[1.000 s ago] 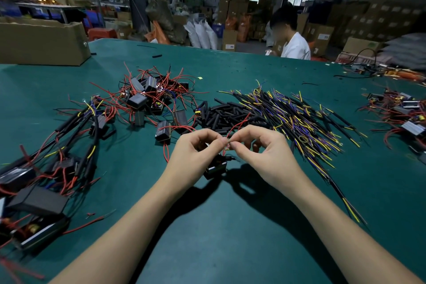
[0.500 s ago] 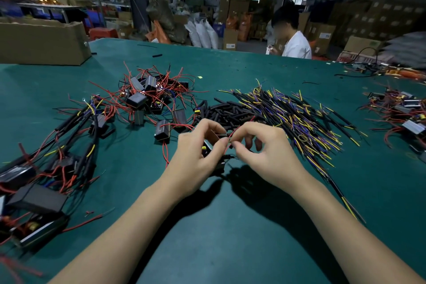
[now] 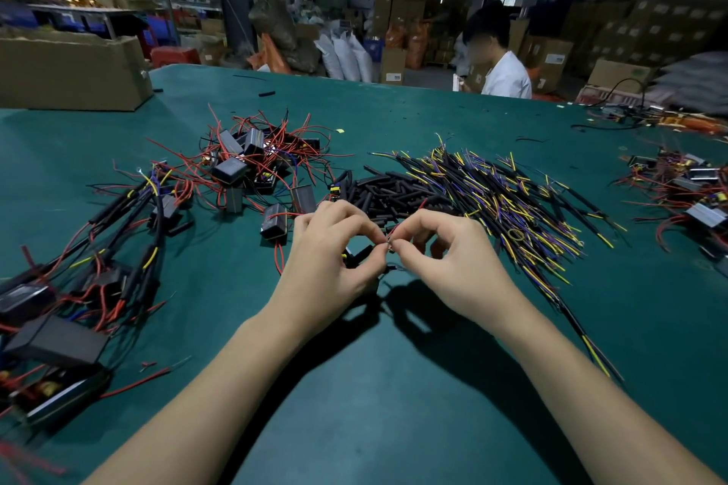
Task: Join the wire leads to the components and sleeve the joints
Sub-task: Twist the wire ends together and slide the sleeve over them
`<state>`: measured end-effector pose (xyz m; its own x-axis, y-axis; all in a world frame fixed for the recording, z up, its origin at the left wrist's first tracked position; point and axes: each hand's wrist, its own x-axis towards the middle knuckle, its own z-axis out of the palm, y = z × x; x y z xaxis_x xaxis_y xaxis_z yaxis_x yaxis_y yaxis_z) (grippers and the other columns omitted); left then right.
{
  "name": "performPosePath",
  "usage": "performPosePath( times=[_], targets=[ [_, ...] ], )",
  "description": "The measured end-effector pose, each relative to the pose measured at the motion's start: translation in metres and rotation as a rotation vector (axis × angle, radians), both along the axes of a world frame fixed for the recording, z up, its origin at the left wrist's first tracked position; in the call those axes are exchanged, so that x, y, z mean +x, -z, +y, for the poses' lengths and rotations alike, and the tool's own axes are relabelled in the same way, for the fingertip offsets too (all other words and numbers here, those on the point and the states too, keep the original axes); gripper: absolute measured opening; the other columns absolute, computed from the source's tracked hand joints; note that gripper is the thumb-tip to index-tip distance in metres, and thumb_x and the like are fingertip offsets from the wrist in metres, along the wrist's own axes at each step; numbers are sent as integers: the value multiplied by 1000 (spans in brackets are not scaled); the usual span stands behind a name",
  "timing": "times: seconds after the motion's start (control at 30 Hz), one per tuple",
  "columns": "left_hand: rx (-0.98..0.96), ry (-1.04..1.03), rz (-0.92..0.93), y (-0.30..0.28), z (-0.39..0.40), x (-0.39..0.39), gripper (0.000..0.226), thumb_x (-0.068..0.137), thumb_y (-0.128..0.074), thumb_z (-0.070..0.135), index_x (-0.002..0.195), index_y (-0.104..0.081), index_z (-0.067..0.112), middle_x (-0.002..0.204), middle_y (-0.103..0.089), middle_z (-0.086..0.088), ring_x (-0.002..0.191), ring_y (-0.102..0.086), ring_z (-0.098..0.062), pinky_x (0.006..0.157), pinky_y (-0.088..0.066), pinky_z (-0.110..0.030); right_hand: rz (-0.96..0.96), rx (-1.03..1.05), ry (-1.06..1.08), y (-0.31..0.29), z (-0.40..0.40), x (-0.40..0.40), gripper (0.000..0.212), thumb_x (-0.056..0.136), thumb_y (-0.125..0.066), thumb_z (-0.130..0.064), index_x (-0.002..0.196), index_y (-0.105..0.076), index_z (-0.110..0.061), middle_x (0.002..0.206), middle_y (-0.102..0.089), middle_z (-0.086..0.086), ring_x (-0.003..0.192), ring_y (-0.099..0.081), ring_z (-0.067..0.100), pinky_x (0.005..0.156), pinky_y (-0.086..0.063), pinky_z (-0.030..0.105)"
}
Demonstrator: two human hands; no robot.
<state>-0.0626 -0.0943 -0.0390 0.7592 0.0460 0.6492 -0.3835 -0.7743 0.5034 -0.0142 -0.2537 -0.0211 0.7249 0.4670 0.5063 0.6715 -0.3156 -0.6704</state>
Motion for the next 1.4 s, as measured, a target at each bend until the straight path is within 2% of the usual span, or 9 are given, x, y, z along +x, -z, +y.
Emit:
performPosePath(
  times=[0.13, 0.2, 0.43, 0.63, 0.83, 0.97, 1.2, 1.3, 1.4],
  targets=[
    [-282, 133, 272, -5, 4, 0, 13, 86, -68, 23, 75, -66, 29, 108, -54, 10, 116, -44, -10, 108, -29, -42, -430, -238, 59, -2, -3, 0, 5, 83, -64, -11, 80, -64, -14, 76, -59, -11, 73, -48, 11, 66, -40, 25],
    [-383, 199, 357, -7, 6, -2, 15, 87, -67, 26, 74, -66, 33, 113, -54, 11, 121, -44, -8, 111, -28, -43, -479, -255, 58, -2, -3, 0, 5, 83, -63, -10, 80, -63, -13, 77, -59, -9, 74, -48, 12, 66, -41, 26],
    [152, -45, -53, -3, 1, -4, 9, 79, -71, 35, 82, -66, 28, 96, -58, 12, 110, -51, -10, 99, -16, -42, 28, -68, 18, 1, -2, 2, 16, 84, -66, -10, 74, -65, -22, 71, -65, -8, 64, -56, 3, 60, -39, 12],
    [362, -106, -202, -10, 2, -5, 10, 80, -72, 30, 77, -68, 22, 88, -64, 9, 104, -61, -19, 97, -20, -47, 201, -9, -11, 0, 1, 5, 17, 85, -65, -8, 74, -67, -21, 77, -71, 0, 78, -66, 18, 78, -52, 35],
    [481, -115, -295, -12, -2, -4, 14, 83, -69, 25, 70, -67, 22, 77, -64, 10, 97, -66, -18, 98, -23, -47, 234, -11, -30, 1, -2, 9, 21, 85, -64, -6, 72, -66, -22, 73, -69, -3, 70, -61, 8, 72, -48, 29],
    [413, -88, -197, -11, 0, -5, 10, 83, -69, 28, 75, -69, 24, 82, -63, 12, 99, -63, -17, 98, -20, -47, -12, -99, -6, 0, -4, 5, 17, 84, -64, -10, 73, -64, -22, 68, -63, -8, 63, -54, 4, 61, -40, 17],
    [141, -91, 26, -7, 0, -2, 12, 86, -64, 35, 78, -69, 28, 88, -60, 20, 109, -49, -8, 100, -10, -38, -839, -455, 120, -5, -1, 4, 12, 83, -53, -9, 73, -60, -11, 71, -60, 2, 66, -55, 25, 59, -45, 36],
    [-33, -30, 194, -6, 5, 1, 12, 87, -65, 35, 75, -64, 35, 90, -61, 24, 111, -45, 0, 104, -10, -35, -869, -479, 108, -6, -1, 4, 14, 84, -52, -10, 72, -60, -11, 71, -59, 2, 65, -53, 25, 58, -42, 36],
    [-115, 41, 294, -4, 8, 1, 17, 87, -65, 35, 71, -59, 40, 89, -62, 24, 108, -49, -2, 109, -15, -43, -678, -446, 43, -3, -2, 1, 12, 83, -51, -13, 74, -59, -12, 72, -59, -3, 66, -52, 20, 61, -40, 34]
  ],
)
